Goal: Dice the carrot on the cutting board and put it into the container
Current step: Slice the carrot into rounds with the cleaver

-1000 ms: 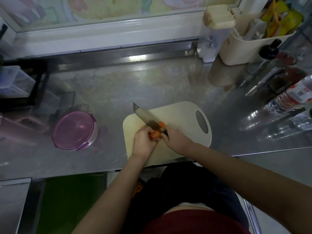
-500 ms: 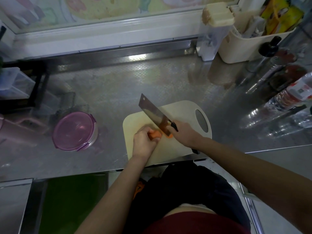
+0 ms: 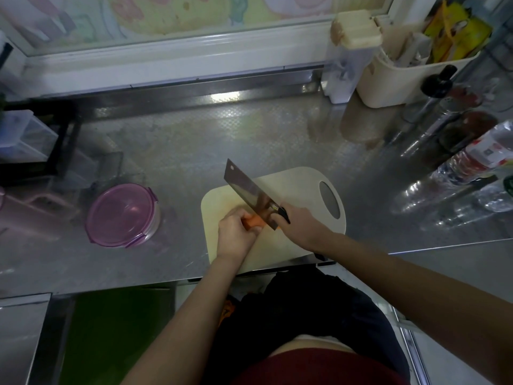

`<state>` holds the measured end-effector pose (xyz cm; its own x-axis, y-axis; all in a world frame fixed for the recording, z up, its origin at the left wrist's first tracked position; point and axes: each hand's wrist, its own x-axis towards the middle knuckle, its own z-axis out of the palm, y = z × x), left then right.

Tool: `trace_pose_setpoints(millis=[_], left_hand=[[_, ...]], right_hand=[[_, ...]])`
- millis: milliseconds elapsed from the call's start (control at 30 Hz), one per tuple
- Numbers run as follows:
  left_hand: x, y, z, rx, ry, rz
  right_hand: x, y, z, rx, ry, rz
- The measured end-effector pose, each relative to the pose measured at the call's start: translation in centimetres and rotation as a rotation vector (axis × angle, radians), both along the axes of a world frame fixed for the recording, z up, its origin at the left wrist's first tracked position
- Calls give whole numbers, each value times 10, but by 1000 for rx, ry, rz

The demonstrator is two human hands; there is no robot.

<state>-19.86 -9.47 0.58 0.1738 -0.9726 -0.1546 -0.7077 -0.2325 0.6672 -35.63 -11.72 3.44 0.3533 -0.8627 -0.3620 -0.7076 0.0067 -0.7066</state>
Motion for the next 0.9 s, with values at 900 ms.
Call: trace_pose_setpoints(millis=[900], left_hand=[[1, -1, -7, -22, 59, 53]], right_hand=[[22, 3, 9, -13, 185, 76]])
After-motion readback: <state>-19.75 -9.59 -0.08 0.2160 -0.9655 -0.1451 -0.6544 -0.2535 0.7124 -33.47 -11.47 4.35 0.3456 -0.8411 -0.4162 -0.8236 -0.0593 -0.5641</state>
